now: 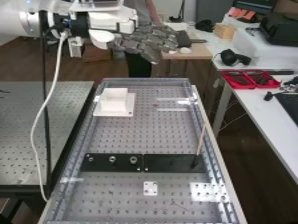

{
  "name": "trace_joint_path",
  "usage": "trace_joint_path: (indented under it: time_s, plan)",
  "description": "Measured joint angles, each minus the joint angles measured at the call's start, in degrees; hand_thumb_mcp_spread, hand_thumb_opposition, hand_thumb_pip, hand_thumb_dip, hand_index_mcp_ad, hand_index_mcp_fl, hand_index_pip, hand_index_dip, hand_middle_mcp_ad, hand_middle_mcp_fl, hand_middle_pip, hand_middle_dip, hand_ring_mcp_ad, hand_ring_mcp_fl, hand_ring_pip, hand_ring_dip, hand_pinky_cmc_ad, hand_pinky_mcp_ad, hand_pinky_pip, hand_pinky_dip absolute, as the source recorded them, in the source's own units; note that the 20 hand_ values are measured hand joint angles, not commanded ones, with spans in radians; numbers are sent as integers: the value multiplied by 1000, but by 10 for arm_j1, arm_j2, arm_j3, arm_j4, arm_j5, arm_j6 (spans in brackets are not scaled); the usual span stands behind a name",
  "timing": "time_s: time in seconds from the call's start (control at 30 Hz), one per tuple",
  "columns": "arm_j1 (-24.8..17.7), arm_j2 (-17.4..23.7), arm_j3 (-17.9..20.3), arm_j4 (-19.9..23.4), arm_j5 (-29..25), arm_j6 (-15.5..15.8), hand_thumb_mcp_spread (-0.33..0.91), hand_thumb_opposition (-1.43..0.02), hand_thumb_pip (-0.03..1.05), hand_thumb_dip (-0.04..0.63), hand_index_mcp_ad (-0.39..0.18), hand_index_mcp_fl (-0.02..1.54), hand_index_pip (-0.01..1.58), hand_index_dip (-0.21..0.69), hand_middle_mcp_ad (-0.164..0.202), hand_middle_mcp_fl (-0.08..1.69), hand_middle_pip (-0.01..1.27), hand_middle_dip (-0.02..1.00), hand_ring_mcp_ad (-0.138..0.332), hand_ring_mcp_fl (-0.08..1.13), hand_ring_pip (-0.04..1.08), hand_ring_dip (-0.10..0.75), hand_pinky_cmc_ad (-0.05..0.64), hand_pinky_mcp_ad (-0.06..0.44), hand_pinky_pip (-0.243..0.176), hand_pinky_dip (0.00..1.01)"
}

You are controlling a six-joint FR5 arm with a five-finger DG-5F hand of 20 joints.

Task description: Grab the pcb board and place it in the clear container

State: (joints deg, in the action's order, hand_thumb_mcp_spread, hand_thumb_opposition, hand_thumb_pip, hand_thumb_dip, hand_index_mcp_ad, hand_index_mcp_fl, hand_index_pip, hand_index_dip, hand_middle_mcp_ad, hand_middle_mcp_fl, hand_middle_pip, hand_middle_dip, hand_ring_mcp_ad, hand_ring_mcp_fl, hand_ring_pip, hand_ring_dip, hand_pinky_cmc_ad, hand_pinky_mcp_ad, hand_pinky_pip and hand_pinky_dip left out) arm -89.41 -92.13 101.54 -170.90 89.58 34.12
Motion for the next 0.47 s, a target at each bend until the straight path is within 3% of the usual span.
trace_joint_path:
  time_s: [0.47]
  plan:
    - [-2,3,3,0,0,5,316,-728,375,86,-42,51,113,304,91,59,138,155,239,0,99,28,311,183,-119,710]
